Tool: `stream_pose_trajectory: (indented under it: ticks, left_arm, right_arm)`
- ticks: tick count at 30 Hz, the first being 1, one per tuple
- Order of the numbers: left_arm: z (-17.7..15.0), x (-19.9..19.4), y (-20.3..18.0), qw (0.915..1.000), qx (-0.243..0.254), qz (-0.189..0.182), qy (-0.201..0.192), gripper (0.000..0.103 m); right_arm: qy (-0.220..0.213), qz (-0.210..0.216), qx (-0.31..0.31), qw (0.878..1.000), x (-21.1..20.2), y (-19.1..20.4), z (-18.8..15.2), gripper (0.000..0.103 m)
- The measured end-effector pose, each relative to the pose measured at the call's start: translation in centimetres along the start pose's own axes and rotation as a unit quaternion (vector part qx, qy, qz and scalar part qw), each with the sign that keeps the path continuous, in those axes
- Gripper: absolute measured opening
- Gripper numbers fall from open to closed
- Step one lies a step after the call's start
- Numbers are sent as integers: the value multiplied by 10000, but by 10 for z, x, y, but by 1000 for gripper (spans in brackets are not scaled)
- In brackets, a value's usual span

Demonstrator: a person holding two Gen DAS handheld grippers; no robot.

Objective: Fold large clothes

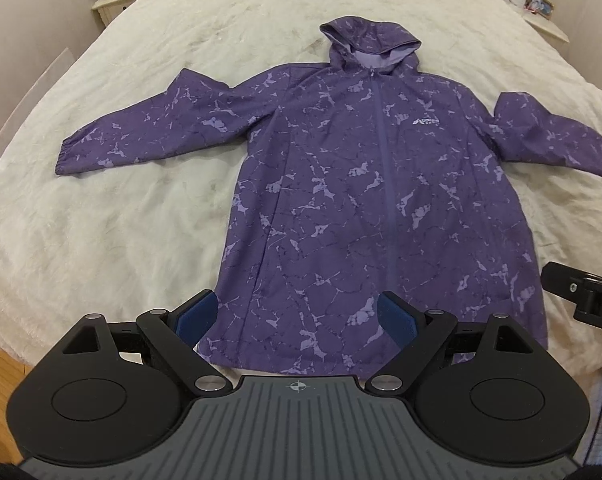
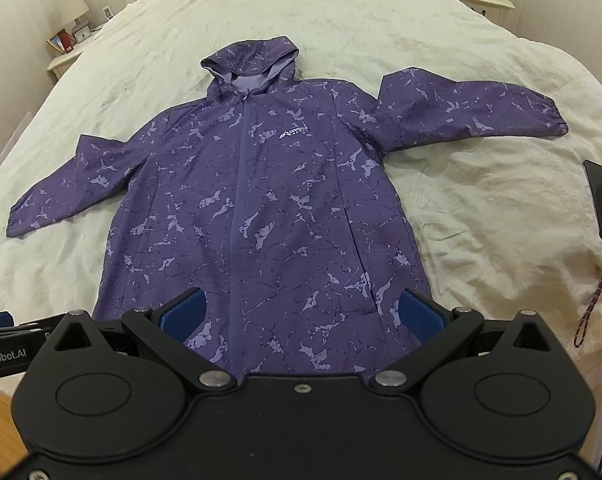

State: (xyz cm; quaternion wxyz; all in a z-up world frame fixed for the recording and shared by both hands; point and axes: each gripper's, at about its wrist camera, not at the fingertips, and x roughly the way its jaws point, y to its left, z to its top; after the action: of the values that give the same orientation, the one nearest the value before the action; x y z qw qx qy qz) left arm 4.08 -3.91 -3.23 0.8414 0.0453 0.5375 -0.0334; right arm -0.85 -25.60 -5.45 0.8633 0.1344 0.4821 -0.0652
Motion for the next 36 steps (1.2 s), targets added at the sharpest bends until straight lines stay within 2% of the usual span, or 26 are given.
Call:
stream_pose_trajectory:
  ticks: [23,36]
  left_arm:
    - [32,29,-23,9996,-41,73,252,87]
    - [57,40,-37,9988,-212,266,340,87]
  right_arm:
    - [254,124,-45,9996,36,-17,34,102]
    - [468,480,-197,9976,65,-27,66,102]
